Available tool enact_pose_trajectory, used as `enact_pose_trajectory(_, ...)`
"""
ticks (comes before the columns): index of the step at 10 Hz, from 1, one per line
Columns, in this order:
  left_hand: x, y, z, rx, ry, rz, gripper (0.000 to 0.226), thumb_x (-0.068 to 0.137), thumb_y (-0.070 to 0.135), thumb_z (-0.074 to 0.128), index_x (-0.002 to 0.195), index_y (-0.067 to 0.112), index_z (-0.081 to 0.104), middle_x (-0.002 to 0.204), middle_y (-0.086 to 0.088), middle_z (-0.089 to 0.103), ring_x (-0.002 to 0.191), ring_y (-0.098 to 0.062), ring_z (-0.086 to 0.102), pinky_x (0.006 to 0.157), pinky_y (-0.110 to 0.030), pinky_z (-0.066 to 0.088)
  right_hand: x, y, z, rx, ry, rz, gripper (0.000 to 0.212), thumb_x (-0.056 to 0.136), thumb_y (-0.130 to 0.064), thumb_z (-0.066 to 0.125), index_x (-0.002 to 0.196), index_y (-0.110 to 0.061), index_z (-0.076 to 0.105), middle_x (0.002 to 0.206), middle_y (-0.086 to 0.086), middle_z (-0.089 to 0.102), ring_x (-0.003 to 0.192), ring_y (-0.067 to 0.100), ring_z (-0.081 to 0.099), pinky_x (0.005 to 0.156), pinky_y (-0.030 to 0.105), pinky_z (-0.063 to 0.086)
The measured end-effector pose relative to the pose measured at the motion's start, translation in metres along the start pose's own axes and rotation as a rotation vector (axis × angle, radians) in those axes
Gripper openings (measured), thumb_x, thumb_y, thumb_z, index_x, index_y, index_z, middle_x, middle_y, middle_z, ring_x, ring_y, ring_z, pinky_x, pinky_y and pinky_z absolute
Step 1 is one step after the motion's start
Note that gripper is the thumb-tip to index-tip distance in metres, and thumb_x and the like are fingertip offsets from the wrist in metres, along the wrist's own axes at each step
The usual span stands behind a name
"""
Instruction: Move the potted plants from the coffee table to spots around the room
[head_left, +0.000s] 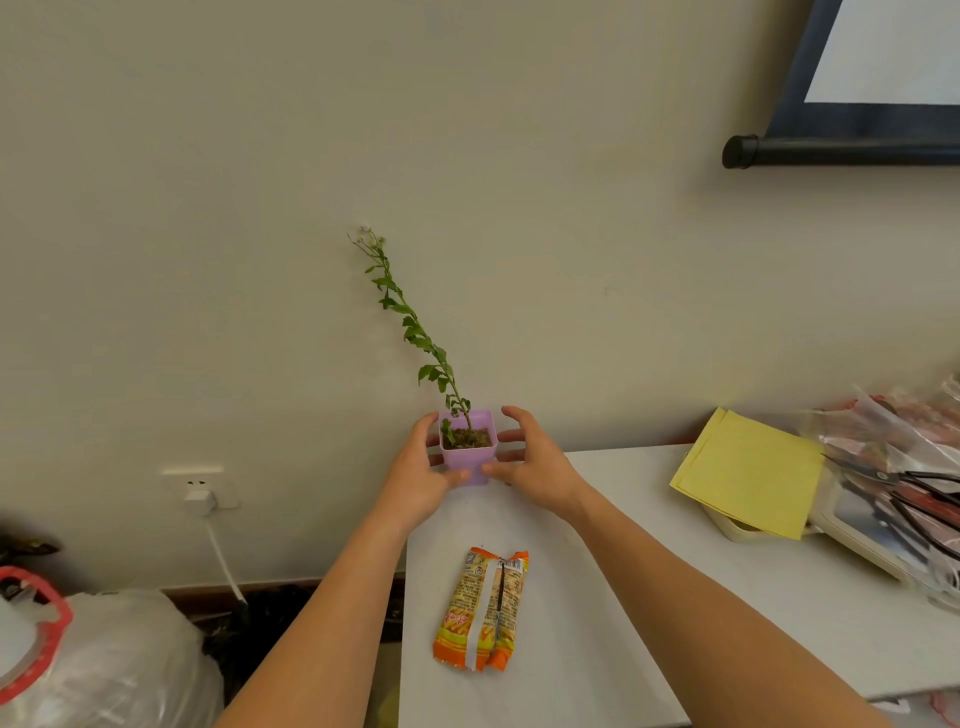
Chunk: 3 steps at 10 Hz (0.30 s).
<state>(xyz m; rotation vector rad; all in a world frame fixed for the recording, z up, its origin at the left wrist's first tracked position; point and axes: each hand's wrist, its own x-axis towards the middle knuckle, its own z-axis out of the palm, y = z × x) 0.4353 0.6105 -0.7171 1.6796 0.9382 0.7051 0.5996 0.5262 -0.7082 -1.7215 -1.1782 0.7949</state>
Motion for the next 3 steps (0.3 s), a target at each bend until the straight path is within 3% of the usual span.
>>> enact_pose_trajectory(2, -0.01, -0.002, -0.005, 0.058, -0.005, -0.083, 0.097, 0.083, 0.004, 0.08, 0.158, 0.022, 0.021, 0.148, -0.01, 0.05, 0.124, -0.026, 0.059, 0.091, -0.033, 0.051, -0.016, -0.001, -0.005, -0.031, 0.024, 0.009, 0.078, 0.091, -0.018, 0.074, 0.154, -0.024, 0.03, 0.139, 0.008, 0.052, 0.115, 0.023, 0.061, 0.098, 0.047, 0.055)
enact_pose_trajectory(3, -0.017, 0.003, -0.005, 0.054, 0.049, -0.128, 0.096, 0.084, 0.005, 0.079, 0.158, 0.022, 0.021, 0.149, -0.011, 0.048, 0.124, -0.027, 0.058, 0.089, -0.033, 0.049, -0.025, -0.006, -0.007, -0.033, 0.036, 0.01, 0.073, 0.093, -0.017, 0.072, 0.154, -0.023, 0.031, 0.139, 0.008, 0.053, 0.115, 0.022, 0.061, 0.098, 0.043, 0.055)
